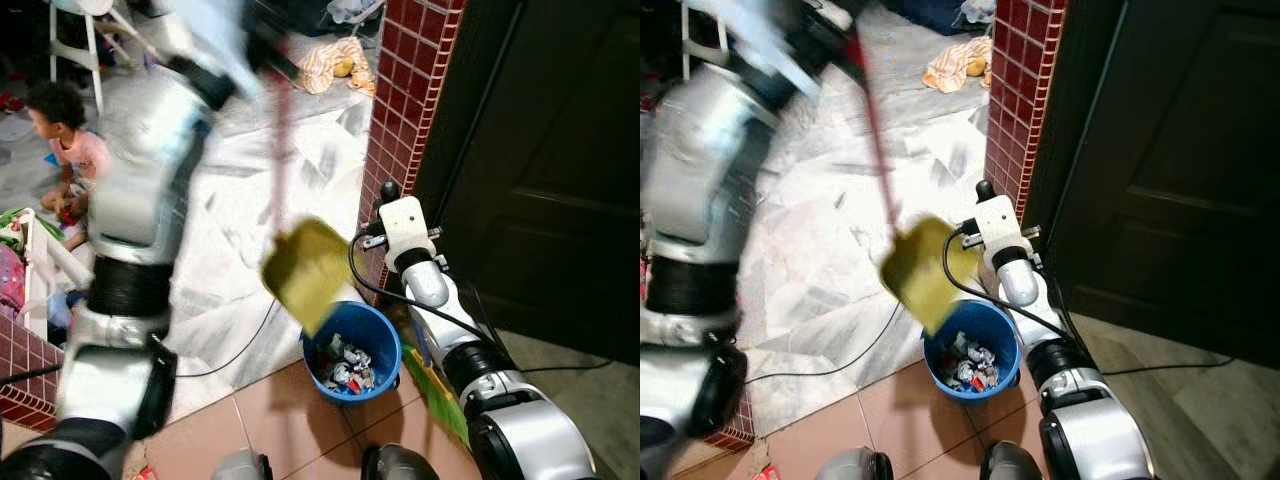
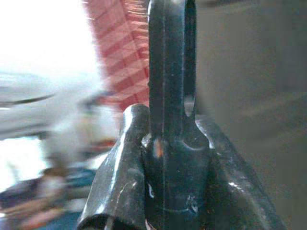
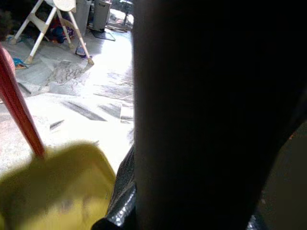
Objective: Sweep floor
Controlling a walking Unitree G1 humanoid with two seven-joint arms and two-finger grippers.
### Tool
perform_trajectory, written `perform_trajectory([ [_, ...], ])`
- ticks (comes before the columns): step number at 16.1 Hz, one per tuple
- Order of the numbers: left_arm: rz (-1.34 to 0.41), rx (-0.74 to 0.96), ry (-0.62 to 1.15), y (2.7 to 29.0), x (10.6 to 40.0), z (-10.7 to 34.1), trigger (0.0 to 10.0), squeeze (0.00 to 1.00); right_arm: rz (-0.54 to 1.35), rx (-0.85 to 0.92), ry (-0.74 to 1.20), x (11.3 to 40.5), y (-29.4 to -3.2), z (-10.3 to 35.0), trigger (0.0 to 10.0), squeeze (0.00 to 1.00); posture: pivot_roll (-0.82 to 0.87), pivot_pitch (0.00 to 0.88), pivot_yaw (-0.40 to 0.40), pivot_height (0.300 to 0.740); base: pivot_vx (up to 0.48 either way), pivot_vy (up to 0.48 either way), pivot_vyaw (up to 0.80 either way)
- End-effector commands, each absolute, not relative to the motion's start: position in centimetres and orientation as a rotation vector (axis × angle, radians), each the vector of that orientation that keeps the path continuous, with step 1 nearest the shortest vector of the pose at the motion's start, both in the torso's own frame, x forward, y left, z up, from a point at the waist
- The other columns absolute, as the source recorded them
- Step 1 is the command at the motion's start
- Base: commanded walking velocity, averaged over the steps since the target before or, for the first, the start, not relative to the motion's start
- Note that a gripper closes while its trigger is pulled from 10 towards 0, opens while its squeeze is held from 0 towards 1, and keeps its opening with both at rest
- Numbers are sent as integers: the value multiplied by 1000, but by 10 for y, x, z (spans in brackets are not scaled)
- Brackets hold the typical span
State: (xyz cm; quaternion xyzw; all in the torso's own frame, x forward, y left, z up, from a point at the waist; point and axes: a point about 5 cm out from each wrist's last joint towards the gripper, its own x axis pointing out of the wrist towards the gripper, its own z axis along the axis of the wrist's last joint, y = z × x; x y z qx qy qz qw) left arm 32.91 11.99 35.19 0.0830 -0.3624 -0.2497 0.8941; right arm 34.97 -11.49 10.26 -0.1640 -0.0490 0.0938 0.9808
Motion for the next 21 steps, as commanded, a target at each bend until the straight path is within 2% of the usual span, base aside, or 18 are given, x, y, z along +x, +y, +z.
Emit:
perform_trajectory([
  [1, -304, 233, -846, 148, 329, 368, 10000, 0, 205, -344, -126, 348, -112, 104, 10000, 0, 24, 0, -8, 740, 0, 0, 0],
  [3, -216, 299, -810, 157, 335, 354, 10000, 0, 209, -344, -123, 346, -113, 101, 10000, 0, 23, 0, -11, 740, 0, 0, 0],
  [4, -174, 337, -674, 159, 349, 316, 10000, 0, 212, -343, -121, 343, -114, 98, 10000, 0, 19, 0, -9, 740, 0, 0, 0],
  [5, -167, 343, -631, 159, 351, 300, 10000, 0, 210, -338, -121, 342, -114, 98, 10000, 0, 13, 0, -8, 740, 0, 0, 0],
  [8, -87, 282, -379, 160, 351, 218, 10000, 0, 215, -291, -94, 332, -122, 94, 10000, 0, -1, 0, 4, 740, 0, 0, 0],
  [10, -42, 247, -284, 164, 346, 191, 10000, 0, 268, -278, -50, 327, -123, 90, 10000, 0, -4, 0, 18, 740, 0, 0, 0],
  [14, 99, 220, -198, 181, 343, 165, 10000, 0, 486, -319, 23, 320, -115, 85, 10000, 0, -21, 0, 32, 740, 0, 0, 0],
  [16, 268, 146, -125, 195, 341, 150, 10000, 0, 650, -350, 67, 312, -110, 83, 10000, 0, -29, 23, 34, 740, 0, 0, 0],
  [18, 351, 56, -65, 193, 334, 132, 10000, 0, 773, -333, 58, 304, -100, 86, 10000, 0, -37, 49, 36, 740, 0, 0, 0],
  [21, 341, -9, -20, 177, 324, 115, 10000, 0, 881, -275, 29, 291, -88, 93, 10000, 0, -33, 64, 31, 740, 0, 0, 0],
])
